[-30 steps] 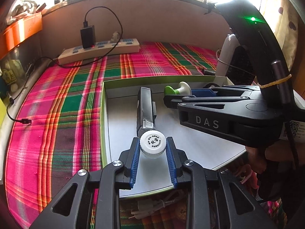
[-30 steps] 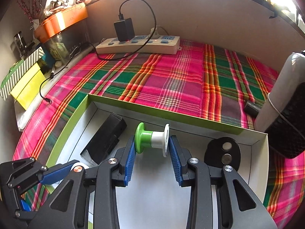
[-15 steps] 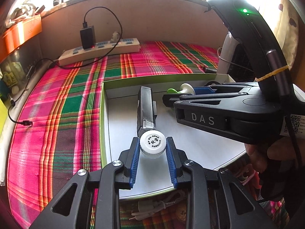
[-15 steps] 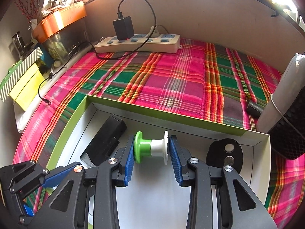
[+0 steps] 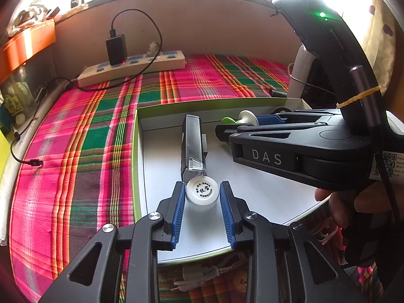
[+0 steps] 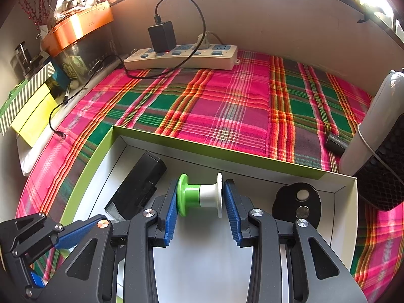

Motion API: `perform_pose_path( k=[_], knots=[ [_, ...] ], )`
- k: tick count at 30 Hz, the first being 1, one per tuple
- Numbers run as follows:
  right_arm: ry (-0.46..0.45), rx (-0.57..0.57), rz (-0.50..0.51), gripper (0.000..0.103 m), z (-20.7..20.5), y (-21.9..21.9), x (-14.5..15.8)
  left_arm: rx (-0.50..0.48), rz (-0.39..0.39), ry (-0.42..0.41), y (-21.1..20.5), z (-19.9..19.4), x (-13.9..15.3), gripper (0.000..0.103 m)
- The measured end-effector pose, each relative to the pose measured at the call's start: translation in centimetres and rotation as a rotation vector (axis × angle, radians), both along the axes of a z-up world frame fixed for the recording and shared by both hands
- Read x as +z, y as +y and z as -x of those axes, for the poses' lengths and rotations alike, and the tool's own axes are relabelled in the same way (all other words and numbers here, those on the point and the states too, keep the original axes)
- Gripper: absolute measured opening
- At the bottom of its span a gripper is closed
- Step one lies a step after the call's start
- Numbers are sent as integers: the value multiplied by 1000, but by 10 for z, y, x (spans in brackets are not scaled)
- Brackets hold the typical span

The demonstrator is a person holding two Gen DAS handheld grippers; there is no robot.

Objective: Organize objects
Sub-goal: 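Carry the jar in left tool and spool in right tool into the grey box, then open right tool to drop the spool while left tool releases the jar in the box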

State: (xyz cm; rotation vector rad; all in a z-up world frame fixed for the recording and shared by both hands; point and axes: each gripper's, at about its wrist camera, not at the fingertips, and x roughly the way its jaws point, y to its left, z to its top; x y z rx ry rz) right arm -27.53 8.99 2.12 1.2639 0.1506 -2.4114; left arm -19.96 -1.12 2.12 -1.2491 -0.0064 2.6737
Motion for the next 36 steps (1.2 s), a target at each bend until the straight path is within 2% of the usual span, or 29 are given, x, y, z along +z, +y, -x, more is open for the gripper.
perform_pose_path(
  k=[12, 19, 36],
  knots=[
    [3, -8, -9, 38, 1, -1, 0, -1, 0, 1, 3, -1, 1, 27],
    [10, -18, 0, 47, 0, 1, 1, -2, -2, 1, 3, -2, 2, 30],
    [33, -36, 18, 47, -12, 7, 11, 2, 2, 35, 0, -12, 13, 32]
  ],
)
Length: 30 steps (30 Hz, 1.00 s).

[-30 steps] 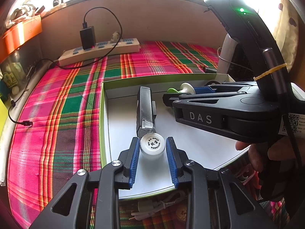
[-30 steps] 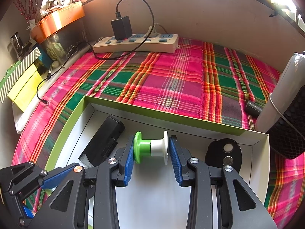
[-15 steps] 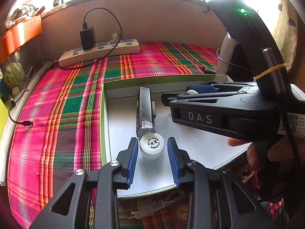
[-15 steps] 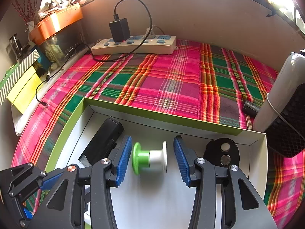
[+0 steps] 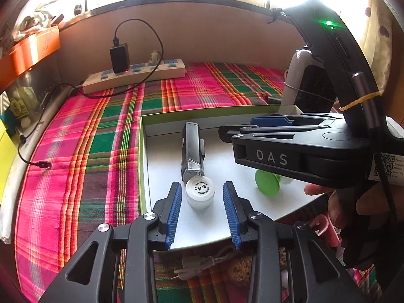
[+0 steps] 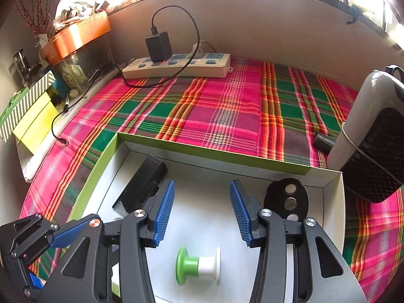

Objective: Organize objects
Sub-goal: 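Open right tool to drop the spool while left tool releases the jar in the box, then lift both open tools away from the grey box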

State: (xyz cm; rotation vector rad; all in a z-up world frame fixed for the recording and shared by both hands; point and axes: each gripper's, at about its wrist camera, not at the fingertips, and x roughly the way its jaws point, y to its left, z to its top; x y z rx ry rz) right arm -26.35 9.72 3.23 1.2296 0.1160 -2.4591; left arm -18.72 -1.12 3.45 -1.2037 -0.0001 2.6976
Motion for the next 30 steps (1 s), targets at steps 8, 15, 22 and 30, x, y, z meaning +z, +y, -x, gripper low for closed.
perform_pose_path(
  k=[8, 15, 22, 30],
  knots=[
    [18, -11, 18, 47, -13, 5, 9, 5, 4, 16, 0, -12, 6, 32],
    [49, -25, 31, 47, -34, 14, 19, 22, -11, 33, -5, -26, 11, 32],
    [89, -47, 54, 47, -59, 29, 30, 43, -30, 48, -17, -43, 14, 32],
    [133, -75, 46, 47, -90, 46, 35, 73, -67, 56, -37, -59, 16, 32]
  ],
)
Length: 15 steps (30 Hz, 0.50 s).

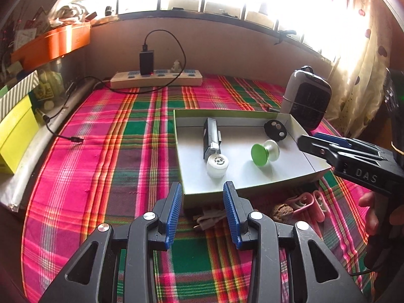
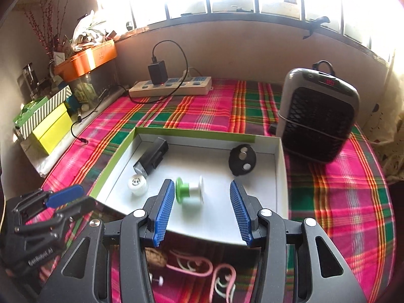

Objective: Organize objects
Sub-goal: 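Lift both open tools away from the grey box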

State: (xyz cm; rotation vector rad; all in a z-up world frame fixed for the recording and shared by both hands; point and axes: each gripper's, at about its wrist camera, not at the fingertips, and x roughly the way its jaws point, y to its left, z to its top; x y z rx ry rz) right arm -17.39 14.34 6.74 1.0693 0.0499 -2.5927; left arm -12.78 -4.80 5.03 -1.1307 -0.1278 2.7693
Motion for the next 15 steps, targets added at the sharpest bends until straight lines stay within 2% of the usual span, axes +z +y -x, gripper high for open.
perform_pose_path(
  k=[15],
  knots=[
    [-13, -80, -6, 47, -45, 38, -15, 9, -59, -14, -16, -19, -8, 32]
  ],
)
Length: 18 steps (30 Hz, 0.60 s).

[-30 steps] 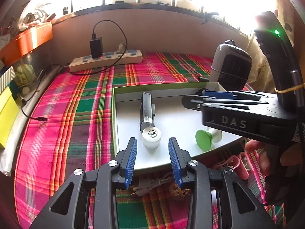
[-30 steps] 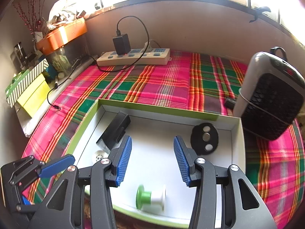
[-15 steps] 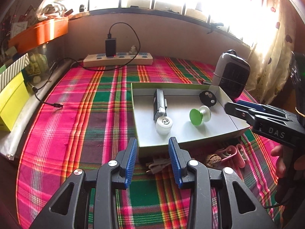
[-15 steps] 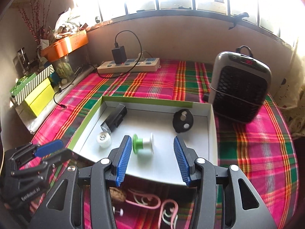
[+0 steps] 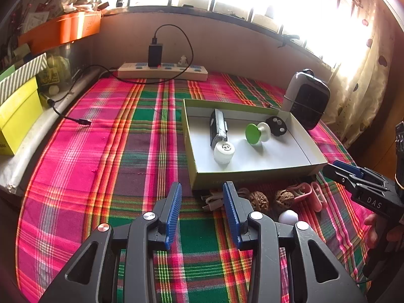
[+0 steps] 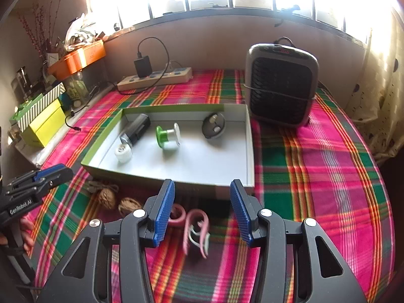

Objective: Organize objects
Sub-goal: 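Lift both open tools away from the grey box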

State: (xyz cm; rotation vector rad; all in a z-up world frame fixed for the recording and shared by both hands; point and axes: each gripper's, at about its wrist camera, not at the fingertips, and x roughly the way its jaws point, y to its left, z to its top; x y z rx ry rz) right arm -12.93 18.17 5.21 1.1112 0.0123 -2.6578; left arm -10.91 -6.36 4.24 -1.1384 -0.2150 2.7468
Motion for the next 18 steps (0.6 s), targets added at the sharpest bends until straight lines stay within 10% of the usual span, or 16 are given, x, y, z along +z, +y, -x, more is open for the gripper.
perform_pose_path(
  k=[18],
  knots=[
    [-62, 3, 6, 47, -22, 13, -23, -59, -25, -30, 15, -2, -10, 32]
  ],
)
